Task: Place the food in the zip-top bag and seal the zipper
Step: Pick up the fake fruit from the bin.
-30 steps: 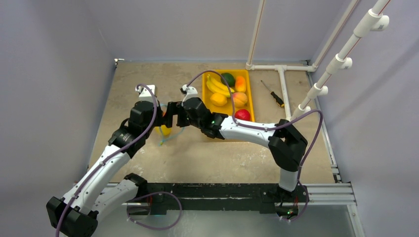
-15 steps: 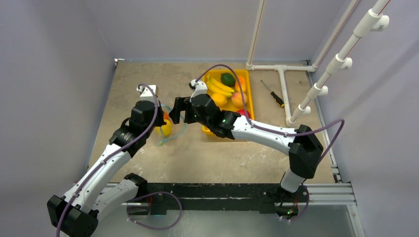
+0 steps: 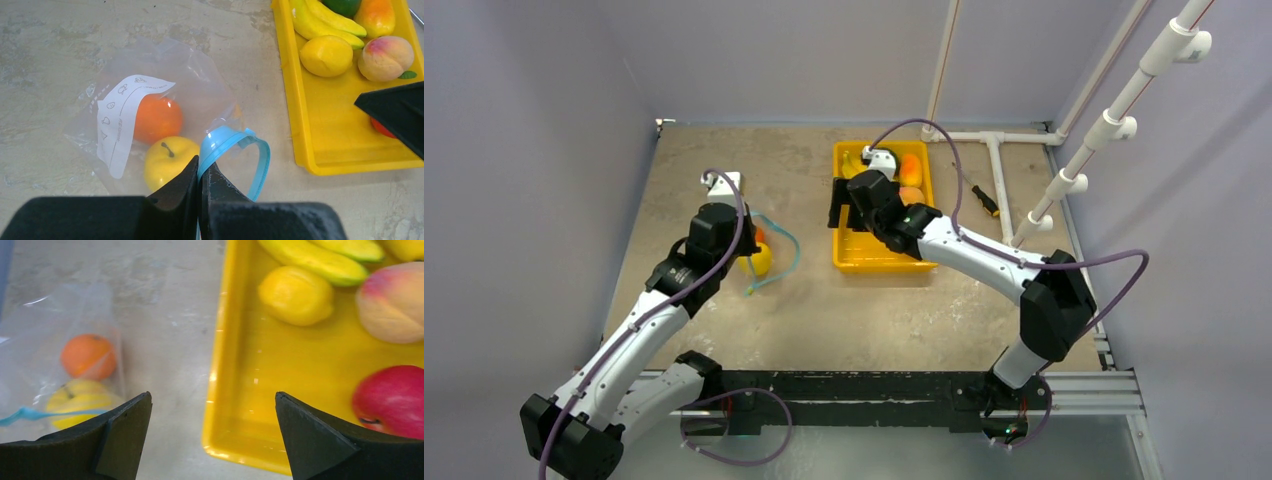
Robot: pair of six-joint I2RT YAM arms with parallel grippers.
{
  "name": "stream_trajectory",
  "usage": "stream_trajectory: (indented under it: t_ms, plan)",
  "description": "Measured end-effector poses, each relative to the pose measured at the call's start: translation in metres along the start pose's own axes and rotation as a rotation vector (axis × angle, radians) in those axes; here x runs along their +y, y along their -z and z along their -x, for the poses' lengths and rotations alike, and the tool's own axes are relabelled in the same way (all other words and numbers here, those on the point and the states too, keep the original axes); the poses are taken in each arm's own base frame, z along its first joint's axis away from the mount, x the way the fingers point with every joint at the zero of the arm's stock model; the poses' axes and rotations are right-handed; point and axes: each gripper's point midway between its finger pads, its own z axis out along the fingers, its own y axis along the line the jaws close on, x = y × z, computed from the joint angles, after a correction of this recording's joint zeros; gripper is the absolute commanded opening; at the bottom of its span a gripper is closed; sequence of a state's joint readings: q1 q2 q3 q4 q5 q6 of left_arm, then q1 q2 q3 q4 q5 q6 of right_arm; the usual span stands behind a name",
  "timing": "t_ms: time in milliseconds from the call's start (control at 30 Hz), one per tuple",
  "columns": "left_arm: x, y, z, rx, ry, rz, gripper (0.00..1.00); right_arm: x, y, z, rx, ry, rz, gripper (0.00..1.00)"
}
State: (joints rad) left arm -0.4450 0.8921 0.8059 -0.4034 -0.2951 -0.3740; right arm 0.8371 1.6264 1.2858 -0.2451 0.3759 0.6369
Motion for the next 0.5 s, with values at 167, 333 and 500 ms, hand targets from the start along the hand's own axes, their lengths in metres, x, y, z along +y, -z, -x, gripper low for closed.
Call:
stream_trajectory:
  t_ms: [167,333,500]
  plan:
    - [-0.001,-0.002,-0.002,0.008,-0.002,-0.001,0.00,-0.044,-0.001,0.000,0.019,-0.027,-0.156,0.97]
    - [0.000,-0.002,-0.002,0.012,-0.001,-0.001,0.00,-0.076,0.002,-0.005,0.040,-0.056,-0.278,0.98]
    - [0.000,-0.003,-0.003,0.016,-0.001,-0.003,0.00,-0.114,0.004,-0.010,0.062,-0.086,-0.396,0.98]
